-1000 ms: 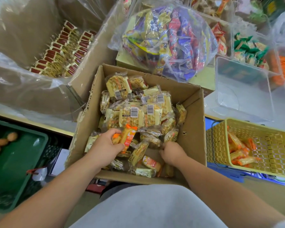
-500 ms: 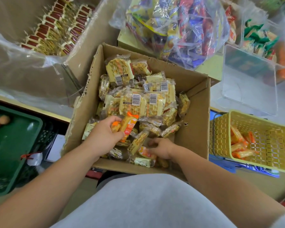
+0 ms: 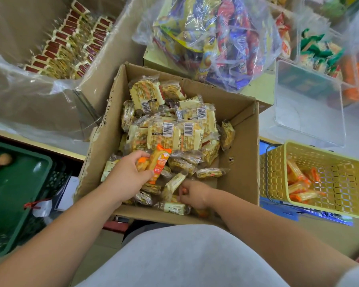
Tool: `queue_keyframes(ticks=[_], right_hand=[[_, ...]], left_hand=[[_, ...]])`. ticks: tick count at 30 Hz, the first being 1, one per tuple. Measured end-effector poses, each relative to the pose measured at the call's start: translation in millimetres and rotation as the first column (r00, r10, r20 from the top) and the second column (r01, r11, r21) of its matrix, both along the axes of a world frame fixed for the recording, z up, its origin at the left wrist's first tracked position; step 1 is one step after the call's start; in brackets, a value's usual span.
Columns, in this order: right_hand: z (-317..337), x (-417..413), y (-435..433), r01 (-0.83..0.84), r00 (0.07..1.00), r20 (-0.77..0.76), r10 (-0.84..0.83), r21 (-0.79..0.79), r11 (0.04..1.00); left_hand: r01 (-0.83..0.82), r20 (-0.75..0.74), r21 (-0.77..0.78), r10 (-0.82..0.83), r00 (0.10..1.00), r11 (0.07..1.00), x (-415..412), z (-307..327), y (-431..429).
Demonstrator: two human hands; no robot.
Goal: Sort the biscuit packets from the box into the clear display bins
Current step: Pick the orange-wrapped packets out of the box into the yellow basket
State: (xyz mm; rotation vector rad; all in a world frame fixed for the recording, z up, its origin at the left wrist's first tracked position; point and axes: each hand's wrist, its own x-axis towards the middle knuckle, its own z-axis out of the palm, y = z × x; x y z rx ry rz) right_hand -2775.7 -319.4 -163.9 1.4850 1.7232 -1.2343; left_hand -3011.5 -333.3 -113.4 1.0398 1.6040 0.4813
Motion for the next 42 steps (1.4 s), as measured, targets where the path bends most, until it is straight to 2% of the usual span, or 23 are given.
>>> queue_keyframes(ticks=[6, 8, 11, 14, 17, 19, 21, 22, 25, 30, 32, 34, 36, 38, 40, 42], right_hand=[[33, 11, 8, -0.088, 0.993, -0.074, 0.090, 0.026, 0.996], [53, 19, 14, -0.096, 0.990, -0.097, 0.104, 0.082, 0.992], [92, 45, 20, -0.013, 0.981, -0.188, 0.044, 0.163, 0.987], [132, 92, 22, 0.117, 0.937, -0.348, -0.029, 0.234, 0.965], [165, 154, 14, 0.408, 0.783, -0.575, -0.236, 0.190, 0.893], [175, 202, 10, 0.614, 0.589, -0.697, -0.408, 0.058, 0.787], [174, 252, 9, 0.746, 0.442, -0.729, -0.522, -0.025, 0.665], [170, 278, 9, 0.786, 0.425, -0.727, -0.539, 0.001, 0.618], [150, 353, 10, 0.793, 0.565, -0.634, -0.528, 0.242, 0.559], [103, 437, 6, 0.817, 0.576, -0.529, -0.623, 0.358, 0.451], [80, 453, 8, 0.772, 0.635, -0.485, -0.601, 0.414, 0.482], [56, 462, 13, 0.672, 0.739, -0.394, -0.546, 0.479, 0.565], [33, 462, 16, 0.497, 0.864, -0.234, -0.447, 0.539, 0.680], [19, 457, 16, 0.308, 0.944, -0.075, -0.320, 0.544, 0.781], [15, 453, 16, 0.154, 0.980, 0.015, -0.200, 0.581, 0.799], [24, 454, 15, 0.086, 0.992, 0.012, -0.126, 0.669, 0.738]], left_hand=[[-0.075, 0.035, 0.042, 0.073, 0.997, 0.996, 10, 23, -7], [-0.114, 0.096, 0.069, 0.107, 0.990, 0.991, 20, 37, -9], [-0.180, 0.165, 0.091, 0.163, 0.973, 0.979, 44, 57, -7], [-0.253, 0.277, 0.072, 0.224, 0.934, 0.965, 77, 73, 0], [-0.253, 0.329, 0.084, 0.213, 0.920, 0.964, 119, 85, 8], [-0.250, 0.351, 0.070, 0.210, 0.912, 0.966, 152, 89, 12], [-0.250, 0.364, 0.065, 0.210, 0.907, 0.966, 190, 90, 13], [-0.257, 0.357, 0.074, 0.215, 0.909, 0.963, 211, 90, 13], [-0.272, 0.335, 0.088, 0.229, 0.914, 0.958, 271, 88, 10], [-0.291, 0.279, 0.054, 0.265, 0.923, 0.955, 344, 81, -3], [-0.267, 0.244, 0.030, 0.252, 0.937, 0.963, 362, 82, -9], [-0.240, 0.204, 0.012, 0.232, 0.951, 0.971, 374, 83, -14], [-0.229, 0.157, 0.010, 0.225, 0.962, 0.973, 382, 83, -15], [-0.215, 0.108, 0.011, 0.213, 0.971, 0.977, 390, 84, -15], [-0.188, 0.060, 0.019, 0.186, 0.981, 0.982, 399, 83, -12], [-0.124, -0.002, 0.029, 0.124, 0.992, 0.992, 408, 81, -8]])
